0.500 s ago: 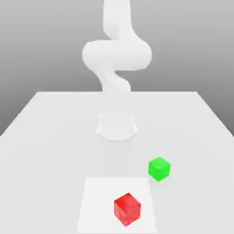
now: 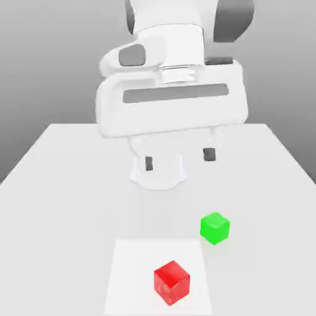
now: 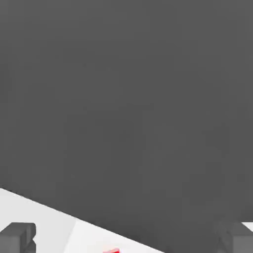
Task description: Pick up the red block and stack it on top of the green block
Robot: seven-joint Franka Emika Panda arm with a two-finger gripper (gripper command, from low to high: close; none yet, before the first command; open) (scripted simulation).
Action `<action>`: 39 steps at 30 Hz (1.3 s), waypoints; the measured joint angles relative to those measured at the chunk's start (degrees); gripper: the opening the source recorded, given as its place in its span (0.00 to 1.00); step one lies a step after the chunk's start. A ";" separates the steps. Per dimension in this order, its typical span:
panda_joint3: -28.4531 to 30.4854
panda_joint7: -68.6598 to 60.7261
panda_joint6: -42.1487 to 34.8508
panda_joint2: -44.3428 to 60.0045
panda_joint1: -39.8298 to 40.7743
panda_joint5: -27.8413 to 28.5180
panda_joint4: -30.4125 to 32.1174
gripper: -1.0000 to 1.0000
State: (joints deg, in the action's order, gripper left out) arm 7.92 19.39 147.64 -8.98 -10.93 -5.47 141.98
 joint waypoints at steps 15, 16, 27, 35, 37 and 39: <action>-2.78 -11.75 16.82 28.13 1.22 -0.74 3.46 0.00; -2.79 -11.74 16.81 28.13 1.23 -0.74 3.46 0.00; -1.42 -10.28 8.44 17.32 -0.23 2.74 5.96 0.00; -5.71 -25.29 6.14 1.27 -8.54 3.79 19.98 0.00; -6.56 -29.11 5.76 -2.83 -10.83 4.12 23.64 0.00; -7.45 -32.76 5.45 -6.91 -13.30 4.55 27.29 0.00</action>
State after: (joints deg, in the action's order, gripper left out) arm 0.47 -13.37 153.09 -15.90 -24.23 -0.92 169.27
